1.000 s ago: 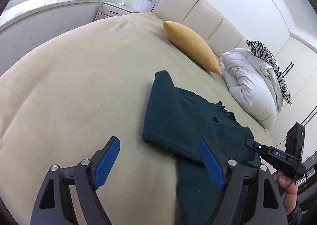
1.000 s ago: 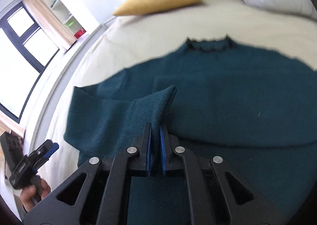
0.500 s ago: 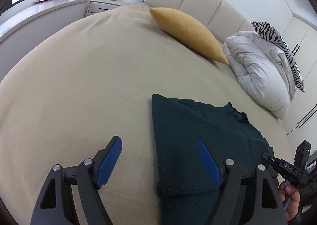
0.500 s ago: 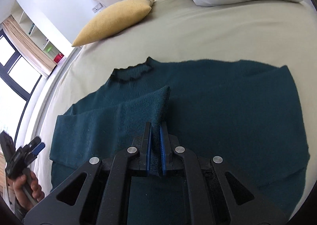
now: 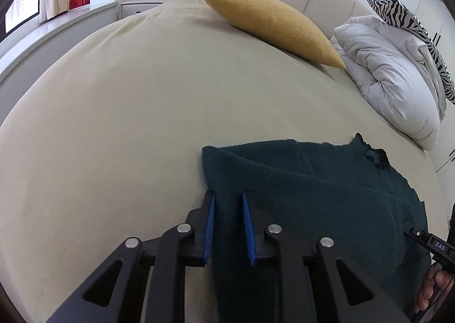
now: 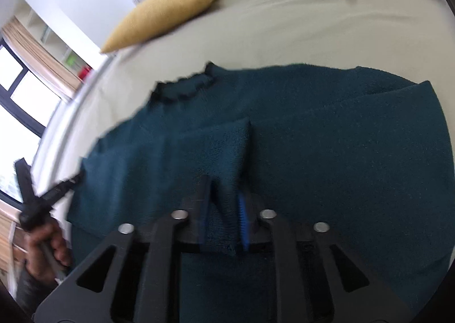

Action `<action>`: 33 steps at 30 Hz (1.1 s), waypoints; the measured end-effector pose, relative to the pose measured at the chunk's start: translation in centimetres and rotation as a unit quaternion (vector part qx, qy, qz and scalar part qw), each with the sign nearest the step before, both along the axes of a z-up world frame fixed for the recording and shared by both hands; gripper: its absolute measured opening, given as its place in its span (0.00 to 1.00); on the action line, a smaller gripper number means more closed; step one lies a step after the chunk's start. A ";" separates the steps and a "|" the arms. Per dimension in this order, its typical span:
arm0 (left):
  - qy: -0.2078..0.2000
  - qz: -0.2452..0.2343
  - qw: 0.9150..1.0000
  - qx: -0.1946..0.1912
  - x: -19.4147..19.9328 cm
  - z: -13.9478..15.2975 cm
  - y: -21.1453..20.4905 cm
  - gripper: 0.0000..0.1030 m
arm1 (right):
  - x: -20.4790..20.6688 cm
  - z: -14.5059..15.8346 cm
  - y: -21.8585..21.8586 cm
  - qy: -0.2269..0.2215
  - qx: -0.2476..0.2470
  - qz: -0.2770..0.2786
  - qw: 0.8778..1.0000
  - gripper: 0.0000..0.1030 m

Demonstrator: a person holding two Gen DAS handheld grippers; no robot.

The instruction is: Fold small clothes

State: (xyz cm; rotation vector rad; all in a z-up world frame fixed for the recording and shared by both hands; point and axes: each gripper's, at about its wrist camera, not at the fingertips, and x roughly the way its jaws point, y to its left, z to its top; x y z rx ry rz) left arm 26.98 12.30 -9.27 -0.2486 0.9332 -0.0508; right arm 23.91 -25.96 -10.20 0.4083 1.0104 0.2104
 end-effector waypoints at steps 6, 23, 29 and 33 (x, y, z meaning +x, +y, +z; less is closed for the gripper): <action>-0.001 -0.011 1.000 0.005 0.0 0.0 0.4 0.09 | -2.0 1.5 -0.8 -0.027 0.018 -0.039 0.999 0.06; -0.013 -0.021 0.999 0.021 -6.5 1.9 0.1 0.64 | -3.6 0.0 -1.5 0.004 0.075 -0.053 0.996 0.32; 0.001 -0.038 0.998 0.045 -6.1 0.1 -1.1 0.15 | -3.9 0.0 -1.3 0.007 0.030 -0.050 0.998 0.09; -0.002 -0.040 0.998 0.049 -6.2 0.5 -1.0 0.10 | -4.5 1.0 -1.5 -0.006 0.018 -0.052 0.998 0.05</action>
